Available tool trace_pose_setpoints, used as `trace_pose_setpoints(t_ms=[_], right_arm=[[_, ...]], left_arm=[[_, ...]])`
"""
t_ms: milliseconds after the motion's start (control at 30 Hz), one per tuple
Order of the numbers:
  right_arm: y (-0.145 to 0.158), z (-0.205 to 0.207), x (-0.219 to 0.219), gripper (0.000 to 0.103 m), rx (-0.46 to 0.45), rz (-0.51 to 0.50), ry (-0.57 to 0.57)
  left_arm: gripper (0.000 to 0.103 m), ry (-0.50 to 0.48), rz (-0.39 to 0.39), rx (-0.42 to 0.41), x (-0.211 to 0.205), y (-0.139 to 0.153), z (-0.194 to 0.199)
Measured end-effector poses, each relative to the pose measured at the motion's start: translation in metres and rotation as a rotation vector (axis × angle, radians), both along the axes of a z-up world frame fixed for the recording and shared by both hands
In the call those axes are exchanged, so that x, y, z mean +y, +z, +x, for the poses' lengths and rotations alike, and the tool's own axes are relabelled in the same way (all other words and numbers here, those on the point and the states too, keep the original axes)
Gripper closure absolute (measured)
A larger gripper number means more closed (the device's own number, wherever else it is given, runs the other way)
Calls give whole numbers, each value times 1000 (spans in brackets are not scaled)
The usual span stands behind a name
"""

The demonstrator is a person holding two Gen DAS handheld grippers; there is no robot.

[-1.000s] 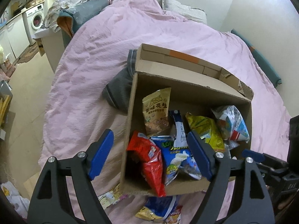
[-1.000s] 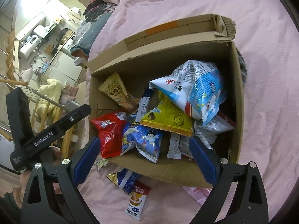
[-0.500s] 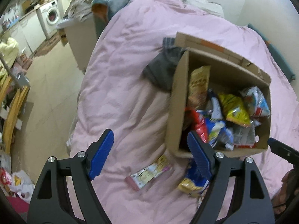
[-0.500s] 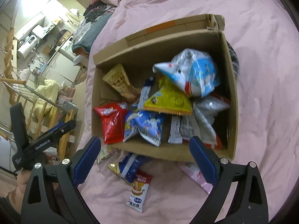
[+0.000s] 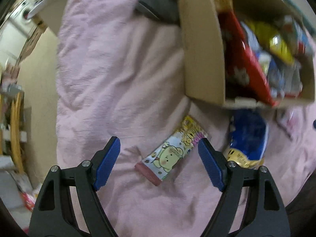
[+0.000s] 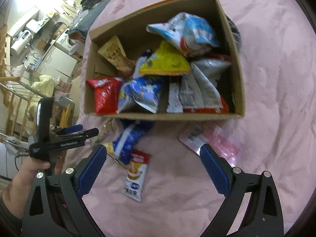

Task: Organize snacks
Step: 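Grasp the cartoon-printed snack bar with the left tool, then grasp the FOOD sweet rice cake packet with the right tool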

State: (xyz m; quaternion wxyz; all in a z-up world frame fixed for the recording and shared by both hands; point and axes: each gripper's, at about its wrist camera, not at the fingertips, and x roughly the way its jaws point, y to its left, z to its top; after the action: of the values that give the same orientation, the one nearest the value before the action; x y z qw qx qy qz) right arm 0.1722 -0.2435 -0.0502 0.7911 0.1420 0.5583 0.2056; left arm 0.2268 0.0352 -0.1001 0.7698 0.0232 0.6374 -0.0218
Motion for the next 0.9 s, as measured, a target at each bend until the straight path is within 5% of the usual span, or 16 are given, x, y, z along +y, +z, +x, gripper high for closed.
trace_pose_setpoints(t_ms=[133, 200, 400, 633, 900], right_arm=[[-4, -3, -9, 5, 13, -4, -12], [-6, -2, -13, 5, 19, -7, -19], [-10, 1, -13, 5, 35, 2, -23], [-21, 1, 7, 5, 88, -16, 28], [-45, -3, 44, 5, 173, -88, 84]], left_arm=[[29, -33, 9, 20, -14, -10, 0], [48, -41, -16, 44, -20, -15, 0], [75, -71, 14, 64, -31, -23, -4], [79, -36, -10, 45, -23, -7, -30], [79, 155, -117, 14, 9, 21, -69]])
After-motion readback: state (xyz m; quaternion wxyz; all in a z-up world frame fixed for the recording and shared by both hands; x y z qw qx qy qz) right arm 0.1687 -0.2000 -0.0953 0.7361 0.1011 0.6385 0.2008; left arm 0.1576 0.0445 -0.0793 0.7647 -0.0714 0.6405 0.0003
